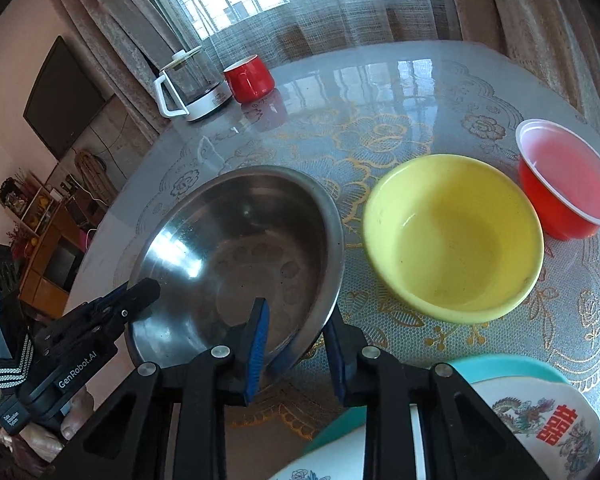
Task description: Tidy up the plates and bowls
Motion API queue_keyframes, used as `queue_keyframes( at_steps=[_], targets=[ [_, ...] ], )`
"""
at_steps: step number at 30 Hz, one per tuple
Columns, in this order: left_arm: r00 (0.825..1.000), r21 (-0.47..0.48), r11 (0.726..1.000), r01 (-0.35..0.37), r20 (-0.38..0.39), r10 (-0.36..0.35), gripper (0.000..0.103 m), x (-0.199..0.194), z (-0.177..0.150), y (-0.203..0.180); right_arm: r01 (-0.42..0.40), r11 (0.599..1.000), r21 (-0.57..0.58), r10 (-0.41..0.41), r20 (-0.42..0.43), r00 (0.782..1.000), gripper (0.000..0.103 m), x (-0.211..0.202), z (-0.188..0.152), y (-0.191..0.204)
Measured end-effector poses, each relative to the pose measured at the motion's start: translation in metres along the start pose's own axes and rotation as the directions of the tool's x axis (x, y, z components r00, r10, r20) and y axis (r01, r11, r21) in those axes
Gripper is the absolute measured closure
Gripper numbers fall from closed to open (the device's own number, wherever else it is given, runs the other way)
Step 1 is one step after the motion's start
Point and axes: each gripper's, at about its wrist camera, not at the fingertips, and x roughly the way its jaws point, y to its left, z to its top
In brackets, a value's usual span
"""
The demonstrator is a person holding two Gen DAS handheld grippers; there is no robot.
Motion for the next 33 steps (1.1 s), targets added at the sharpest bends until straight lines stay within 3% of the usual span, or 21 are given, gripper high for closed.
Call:
queue_keyframes(
  at_steps=[8, 19, 33],
  targets=[
    [0.999, -0.019, 0.999, -0.040, 0.022, 0.041, 0.078, -0.036, -0.023, 0.017, -0.031, 0.998, -0.052, 0.031, -0.001, 1.000, 0.076, -0.003, -0.010, 0.026],
    [0.997, -0.100, 0.993, -0.065, 0.033, 0.069, 0.075, -0.092, -0.060, 0.053, -0.146, 0.977, -0.153, 0.133, -0.089, 0.987, 0.076, -0.009, -0.054, 0.075],
    [0.996, -0.118, 0.989, -0.090, 0.008, 0.091, 0.076, -0.122, -0.108, 0.061, -0.176, 0.958, -0.228, 0.148, -0.134, 0.980, 0.076, -0.020, -0.099, 0.101]
  ],
)
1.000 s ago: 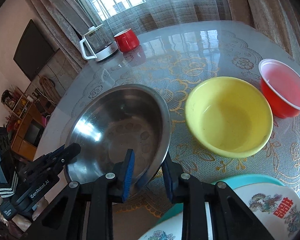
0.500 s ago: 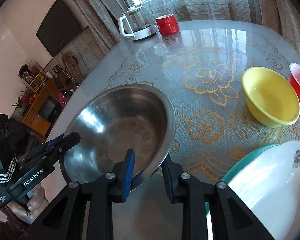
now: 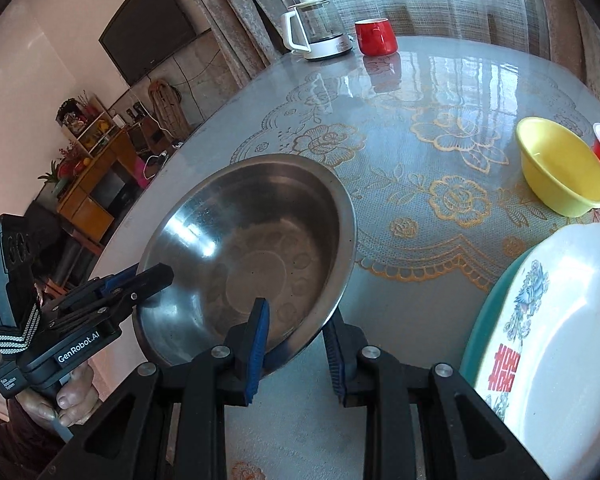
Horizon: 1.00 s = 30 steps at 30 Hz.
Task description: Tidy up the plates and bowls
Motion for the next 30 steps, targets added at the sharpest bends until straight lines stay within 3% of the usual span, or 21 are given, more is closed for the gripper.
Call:
queue_keyframes(
  at_steps=[3, 8, 17, 24, 30],
  targets=[
    [1.000, 0.011, 1.000, -0.012, 0.012, 0.011, 0.074, -0.003, -0.003, -0.001, -0.027, 0.999, 0.040, 0.026, 0.012, 1.000, 0.076, 0.000, -0.003, -0.002],
    [0.997, 0.040, 0.998, -0.057, 0.050, 0.055, 0.073, -0.012, 0.000, 0.003, -0.048, 0.995, 0.084, 0.043, 0.063, 0.997, 0.066, -0.009, -0.003, -0.008],
    [0.990, 0.031, 0.996, -0.081, 0.119, 0.076, 0.073, -0.017, 0.019, 0.003, -0.049, 0.992, 0.116, 0.026, 0.195, 0.980, 0.064, -0.046, 0.002, -0.030],
    [0.982, 0.089, 0.991, -0.102, 0.168, 0.086, 0.070, -0.013, 0.043, -0.027, -0.050, 0.970, 0.236, -0.014, 0.263, 0.965, 0.064, -0.071, 0.013, -0.085],
    [0.990, 0.104, 0.992, -0.075, 0.128, 0.061, 0.070, 0.004, 0.059, -0.068, -0.076, 0.918, 0.390, -0.047, 0.297, 0.954, 0.064, -0.096, 0.018, -0.147]
  ],
)
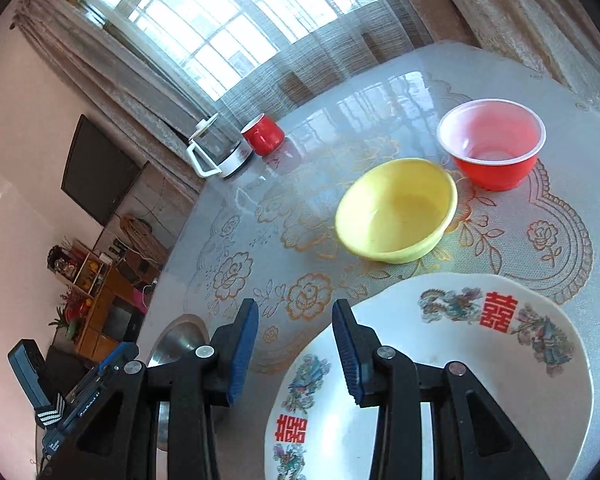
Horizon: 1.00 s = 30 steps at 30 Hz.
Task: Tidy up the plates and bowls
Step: 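Release the steel bowl and move both tools to the yellow bowl, then grasp the yellow bowl rim with both tools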
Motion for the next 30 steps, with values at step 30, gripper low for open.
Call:
queue_keyframes(
  at_steps=[30],
  targets=[
    [0.936, -0.085, 0.970, 0.227, -0.257, -0.241, 0.070, 0.134, 0.059, -0.160, 0.116, 0.981, 0.154, -0.091, -0.158, 0.983, 0.078, 0.050, 0.077, -0.106]
  ],
)
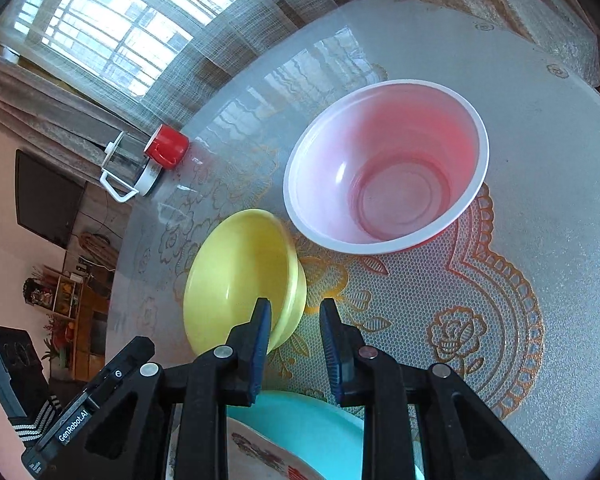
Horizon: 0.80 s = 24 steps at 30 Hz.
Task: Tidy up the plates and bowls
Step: 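Grasp the yellow bowl rim with both tools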
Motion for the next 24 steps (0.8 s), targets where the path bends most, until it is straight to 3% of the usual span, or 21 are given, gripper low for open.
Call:
queue_keyframes(
  at_steps=[5, 15, 24],
  targets=[
    [0.999, 0.024, 1.000, 0.007, -0.040, -0.006, 0.071, 0.022, 0.008, -0.006, 0.008, 1.000, -0.018, -0.008, -0.009, 1.000, 0.083, 0.006, -0.001, 0.003],
    [0.998, 0.078, 0.996, 0.031, -0.059, -0.026, 0.085, 0.034, 0.010, -0.016, 0.041, 0.997, -0.067, -0.044, -0.041, 0.998, 0.084, 0.017, -0.001, 0.011],
    [0.998, 0.047, 0.999, 0.022, -0.060, -0.020, 0.085, 0.036, 0.008, -0.011, 0.025, 0.998, -0.057, -0.030, -0.075, 0.997, 0.079, 0.019, -0.002, 0.008]
  ],
)
